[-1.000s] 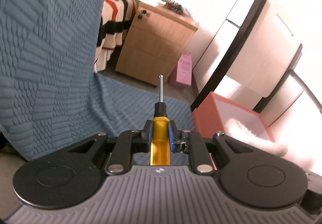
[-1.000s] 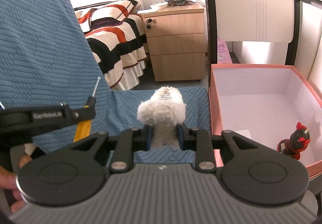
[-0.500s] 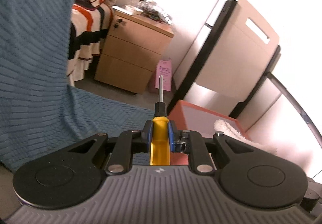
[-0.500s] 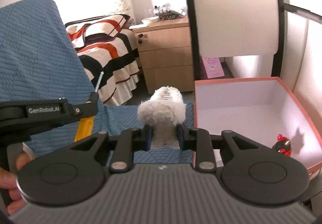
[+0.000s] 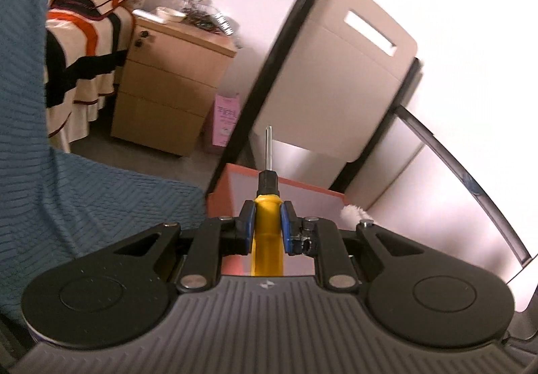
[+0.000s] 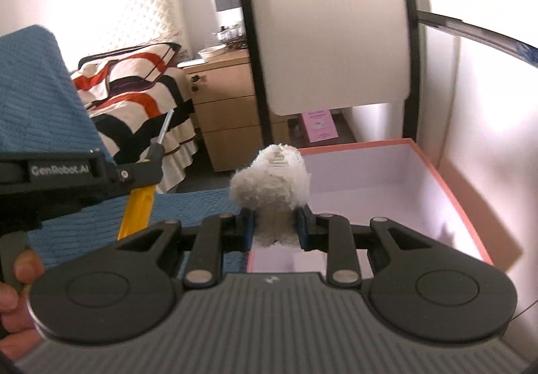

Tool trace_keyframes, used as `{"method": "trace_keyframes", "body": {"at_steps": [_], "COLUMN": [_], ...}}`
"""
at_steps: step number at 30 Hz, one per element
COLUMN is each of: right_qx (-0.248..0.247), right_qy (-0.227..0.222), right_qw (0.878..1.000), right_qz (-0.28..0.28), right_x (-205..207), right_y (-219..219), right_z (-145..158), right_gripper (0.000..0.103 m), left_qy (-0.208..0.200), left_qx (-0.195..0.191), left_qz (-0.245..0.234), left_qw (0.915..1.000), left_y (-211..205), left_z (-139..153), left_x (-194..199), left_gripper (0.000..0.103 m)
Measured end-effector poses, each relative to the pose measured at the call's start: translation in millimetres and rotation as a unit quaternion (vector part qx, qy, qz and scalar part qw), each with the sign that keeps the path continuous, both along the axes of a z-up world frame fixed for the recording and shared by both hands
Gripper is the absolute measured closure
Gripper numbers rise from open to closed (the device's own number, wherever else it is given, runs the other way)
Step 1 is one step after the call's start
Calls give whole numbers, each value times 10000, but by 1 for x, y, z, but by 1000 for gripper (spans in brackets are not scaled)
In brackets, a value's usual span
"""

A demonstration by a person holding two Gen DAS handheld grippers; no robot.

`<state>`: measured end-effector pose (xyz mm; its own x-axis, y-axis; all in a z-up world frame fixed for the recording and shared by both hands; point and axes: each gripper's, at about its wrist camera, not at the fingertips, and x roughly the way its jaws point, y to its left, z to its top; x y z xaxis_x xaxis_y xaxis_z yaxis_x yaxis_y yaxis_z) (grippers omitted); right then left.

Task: Organize rigid objects
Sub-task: 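Carry the fluffy toy and screwdriver over the pink box with both grippers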

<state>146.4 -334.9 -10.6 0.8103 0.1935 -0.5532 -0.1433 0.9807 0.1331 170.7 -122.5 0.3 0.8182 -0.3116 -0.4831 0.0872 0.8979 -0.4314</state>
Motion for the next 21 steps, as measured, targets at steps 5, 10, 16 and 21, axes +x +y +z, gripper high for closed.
{"method": "trace_keyframes", "body": {"at_steps": [5,10,16,21], "right_qx": [70,113,166,210], "right_qy": [3,106,376,629], "right_qw": [9997,9988,9973,9955], "right_qz": [-213,-469,-609,-675], "right_x": [-4,-1,10,26], "right_y": [-28,-51,-71,-82], "right_z": [-6,-16,-33,-51], "right_gripper": [75,75,75,75], "left_qy": [34,156,420,697], "left_qx": [-1,97,138,207], "left_qz": [-159,-397,-737,-899], "left_qw": [9999,9990,9963,9933], "left_y": [-30,-61,-98,-120], "left_z": [1,-8,-27,-48], "left_x": [14,35,63,93], "left_gripper": [84,84,84,84]}}
